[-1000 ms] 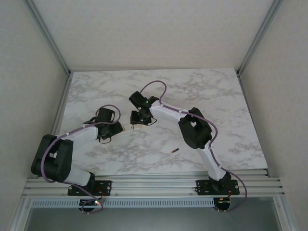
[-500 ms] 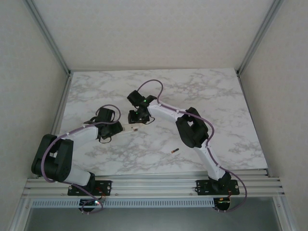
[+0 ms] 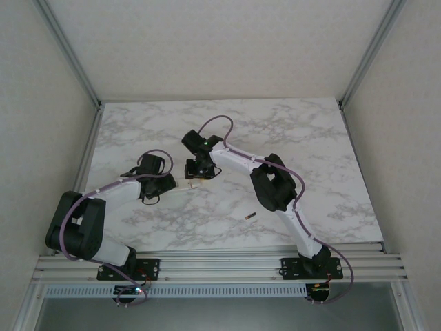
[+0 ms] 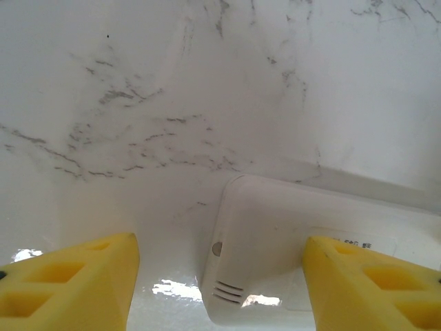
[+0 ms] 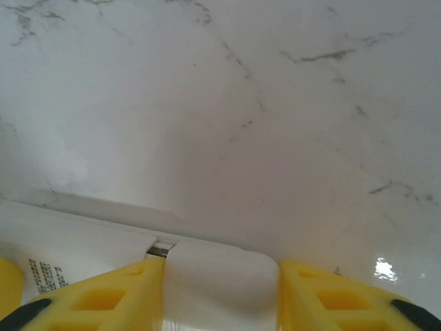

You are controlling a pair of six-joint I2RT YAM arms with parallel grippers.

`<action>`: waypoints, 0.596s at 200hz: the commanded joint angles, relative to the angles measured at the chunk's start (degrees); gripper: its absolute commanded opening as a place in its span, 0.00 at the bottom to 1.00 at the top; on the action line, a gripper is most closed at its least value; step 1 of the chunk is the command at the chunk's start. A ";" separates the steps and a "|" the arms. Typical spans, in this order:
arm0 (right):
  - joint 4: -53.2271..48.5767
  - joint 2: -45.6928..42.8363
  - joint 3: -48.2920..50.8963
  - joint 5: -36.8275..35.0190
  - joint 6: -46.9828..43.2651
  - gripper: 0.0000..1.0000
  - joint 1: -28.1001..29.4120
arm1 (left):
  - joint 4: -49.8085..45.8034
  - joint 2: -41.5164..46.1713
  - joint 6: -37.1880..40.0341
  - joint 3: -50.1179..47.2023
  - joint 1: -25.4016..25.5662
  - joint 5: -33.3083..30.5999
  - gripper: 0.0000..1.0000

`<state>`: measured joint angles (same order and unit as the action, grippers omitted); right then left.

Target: Load the batteries into the remote control

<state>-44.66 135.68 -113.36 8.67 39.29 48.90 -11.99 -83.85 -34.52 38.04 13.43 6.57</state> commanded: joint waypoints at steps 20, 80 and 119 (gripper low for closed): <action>-2.44 -0.76 0.23 0.27 4.36 0.46 0.78 | -1.02 -0.79 0.53 0.49 0.48 -0.67 0.64; -2.58 -1.04 0.60 0.21 4.23 0.50 1.00 | -0.91 -0.42 0.43 0.11 0.54 -0.68 0.63; -2.18 -3.11 0.84 1.15 4.18 0.51 0.86 | -0.88 -0.52 0.51 0.01 0.54 -0.76 0.63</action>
<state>-44.86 135.63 -113.30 8.73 42.89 49.06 -12.01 -83.85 -34.52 38.04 13.43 6.57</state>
